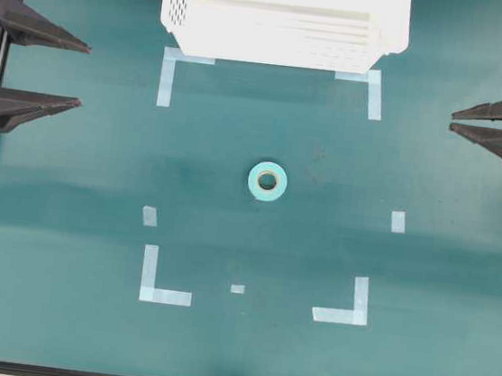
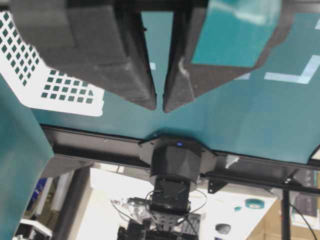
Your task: Put the tape into the white basket.
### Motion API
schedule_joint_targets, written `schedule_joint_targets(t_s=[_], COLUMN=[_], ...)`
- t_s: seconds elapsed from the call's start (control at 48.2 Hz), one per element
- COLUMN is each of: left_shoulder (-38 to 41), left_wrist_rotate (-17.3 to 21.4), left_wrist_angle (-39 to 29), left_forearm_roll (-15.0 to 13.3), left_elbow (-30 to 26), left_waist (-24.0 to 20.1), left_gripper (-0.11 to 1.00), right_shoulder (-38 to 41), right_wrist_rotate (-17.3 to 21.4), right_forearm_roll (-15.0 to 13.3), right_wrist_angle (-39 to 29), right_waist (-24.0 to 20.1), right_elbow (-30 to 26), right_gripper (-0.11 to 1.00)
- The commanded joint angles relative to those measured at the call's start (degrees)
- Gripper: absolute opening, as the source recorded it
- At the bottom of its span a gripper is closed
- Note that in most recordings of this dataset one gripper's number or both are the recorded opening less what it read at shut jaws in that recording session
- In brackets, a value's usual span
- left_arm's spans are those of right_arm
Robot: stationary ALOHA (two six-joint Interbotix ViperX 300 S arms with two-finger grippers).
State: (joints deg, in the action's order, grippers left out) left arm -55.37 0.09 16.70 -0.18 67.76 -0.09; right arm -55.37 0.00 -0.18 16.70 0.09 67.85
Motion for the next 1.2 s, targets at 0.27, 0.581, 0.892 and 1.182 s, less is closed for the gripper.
schedule_joint_targets(t_s=[0.27,0.581,0.892,1.182], left_shoulder=[-0.3,-0.3,-0.3,-1.0], left_wrist_rotate=[-2.6,-2.3,-2.2,-2.2], left_wrist_angle=[-1.0,-2.0,-2.1,-2.2], left_forearm_roll=[-1.6,-1.6,-1.6,-1.6], left_elbow=[1.9,3.1,3.7,5.2], left_waist=[0.8,0.8,0.8,0.8], left_gripper=[-0.09,-0.07,0.58,0.89], right_shoulder=[0.2,0.4,0.4,2.1], right_wrist_rotate=[0.2,0.6,3.0,4.0], right_forearm_roll=[-0.2,-0.2,-0.2,-0.2], right_wrist_angle=[4.3,4.2,4.2,4.2], right_waist=[0.6,0.6,0.6,0.6], right_elbow=[2.0,2.5,3.2,3.4], right_gripper=[0.00,0.00,0.49,0.91])
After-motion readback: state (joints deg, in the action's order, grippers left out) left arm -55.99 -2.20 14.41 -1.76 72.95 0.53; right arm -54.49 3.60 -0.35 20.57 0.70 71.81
